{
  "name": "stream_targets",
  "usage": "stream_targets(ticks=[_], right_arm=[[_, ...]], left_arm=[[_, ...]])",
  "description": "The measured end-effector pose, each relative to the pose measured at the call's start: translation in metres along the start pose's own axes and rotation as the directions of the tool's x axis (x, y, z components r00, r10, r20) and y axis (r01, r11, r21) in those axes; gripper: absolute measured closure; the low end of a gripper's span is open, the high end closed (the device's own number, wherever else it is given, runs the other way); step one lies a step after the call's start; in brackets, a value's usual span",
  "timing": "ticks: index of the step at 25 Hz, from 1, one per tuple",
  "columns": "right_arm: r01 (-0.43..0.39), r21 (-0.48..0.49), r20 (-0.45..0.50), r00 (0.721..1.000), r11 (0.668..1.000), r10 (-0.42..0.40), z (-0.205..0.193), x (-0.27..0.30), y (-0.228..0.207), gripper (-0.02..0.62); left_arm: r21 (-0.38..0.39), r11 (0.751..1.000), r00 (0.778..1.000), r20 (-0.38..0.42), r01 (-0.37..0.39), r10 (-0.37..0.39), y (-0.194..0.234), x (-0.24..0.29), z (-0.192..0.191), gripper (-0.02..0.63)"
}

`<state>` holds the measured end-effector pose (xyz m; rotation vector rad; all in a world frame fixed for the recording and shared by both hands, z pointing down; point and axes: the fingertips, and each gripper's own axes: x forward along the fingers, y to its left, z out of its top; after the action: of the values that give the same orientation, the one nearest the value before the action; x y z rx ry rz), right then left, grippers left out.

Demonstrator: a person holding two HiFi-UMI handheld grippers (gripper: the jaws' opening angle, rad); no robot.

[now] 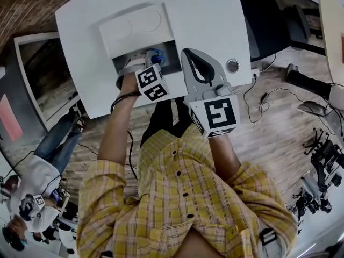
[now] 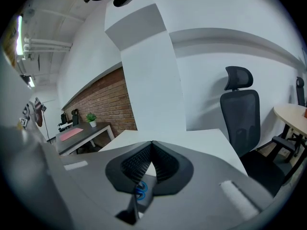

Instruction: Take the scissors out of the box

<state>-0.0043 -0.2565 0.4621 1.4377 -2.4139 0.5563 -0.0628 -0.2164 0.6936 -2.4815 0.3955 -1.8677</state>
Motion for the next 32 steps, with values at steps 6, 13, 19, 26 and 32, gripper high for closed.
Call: stream_targets(ticks=[6,13,19,26,32], right_arm=[[-0.011,-0.007,0.009,1.000,1.000,0.011,0.009,-0.009,0.007,0.589],[-0.025,-0.030,0.033,0.999,0.999,0.026,0.030,-0.024,0.026,0.589],[-0.039,-0.050,0.051,0.998,0.998,0.042,0.029,-0.029,0.037,0.589],[-0.050,-0.073,0.073,0.996,0.996,0.055,0.048,-0.043,0.051,0.589],[-0.058,-0.089,0.085,0.994,0.994,0.066,0.053,-0.048,0.056,0.589]], left_arm=[[-0.104,0.993,0.997,0.050,-0.054,0.059,0.004,-0.027,0.000,0.525],[-0.196,0.972,0.985,0.091,-0.129,0.149,0.013,-0.066,0.000,0.526],[-0.258,0.948,0.967,0.126,-0.185,0.223,0.014,-0.079,-0.002,0.526],[-0.363,0.907,0.942,0.169,-0.213,0.289,0.020,-0.119,0.005,0.526],[-0.452,0.862,0.914,0.204,-0.230,0.351,0.023,-0.142,0.011,0.526]])
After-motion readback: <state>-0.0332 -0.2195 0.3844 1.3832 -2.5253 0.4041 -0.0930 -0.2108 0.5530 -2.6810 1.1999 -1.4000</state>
